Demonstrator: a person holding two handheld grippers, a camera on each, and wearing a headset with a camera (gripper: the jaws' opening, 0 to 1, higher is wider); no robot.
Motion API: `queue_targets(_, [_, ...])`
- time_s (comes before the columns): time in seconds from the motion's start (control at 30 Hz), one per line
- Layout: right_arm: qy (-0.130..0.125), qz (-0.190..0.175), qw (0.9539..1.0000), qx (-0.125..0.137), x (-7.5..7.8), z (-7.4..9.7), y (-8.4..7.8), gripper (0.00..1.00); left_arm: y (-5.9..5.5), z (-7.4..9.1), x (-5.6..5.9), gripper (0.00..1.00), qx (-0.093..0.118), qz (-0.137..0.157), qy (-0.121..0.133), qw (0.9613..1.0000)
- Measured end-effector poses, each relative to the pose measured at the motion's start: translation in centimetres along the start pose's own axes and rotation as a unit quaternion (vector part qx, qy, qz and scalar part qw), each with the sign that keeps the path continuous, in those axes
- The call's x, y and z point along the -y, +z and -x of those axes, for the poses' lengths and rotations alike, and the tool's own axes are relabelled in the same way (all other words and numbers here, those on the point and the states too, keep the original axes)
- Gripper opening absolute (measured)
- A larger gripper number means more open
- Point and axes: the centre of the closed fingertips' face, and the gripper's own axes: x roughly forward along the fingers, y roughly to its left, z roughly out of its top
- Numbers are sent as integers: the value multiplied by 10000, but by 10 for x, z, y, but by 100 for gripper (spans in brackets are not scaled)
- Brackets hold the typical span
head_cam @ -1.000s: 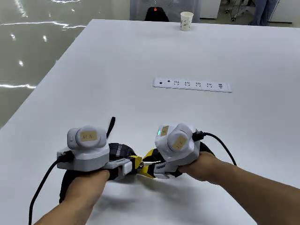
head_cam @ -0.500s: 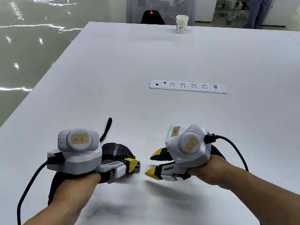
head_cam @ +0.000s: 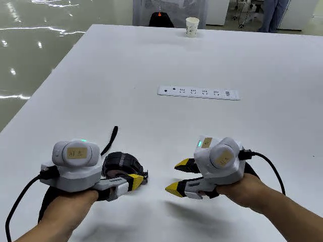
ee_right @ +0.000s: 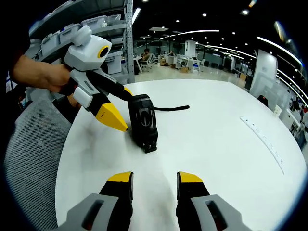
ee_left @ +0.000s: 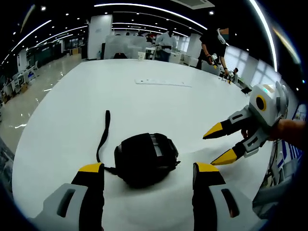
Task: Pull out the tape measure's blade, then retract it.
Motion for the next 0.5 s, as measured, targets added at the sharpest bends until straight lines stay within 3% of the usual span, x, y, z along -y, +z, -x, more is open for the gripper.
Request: queue_targets(0.5, [-491,-402,9977,229,-6,37,-18,44,-7,14,10,75,190,-242,-377,9988])
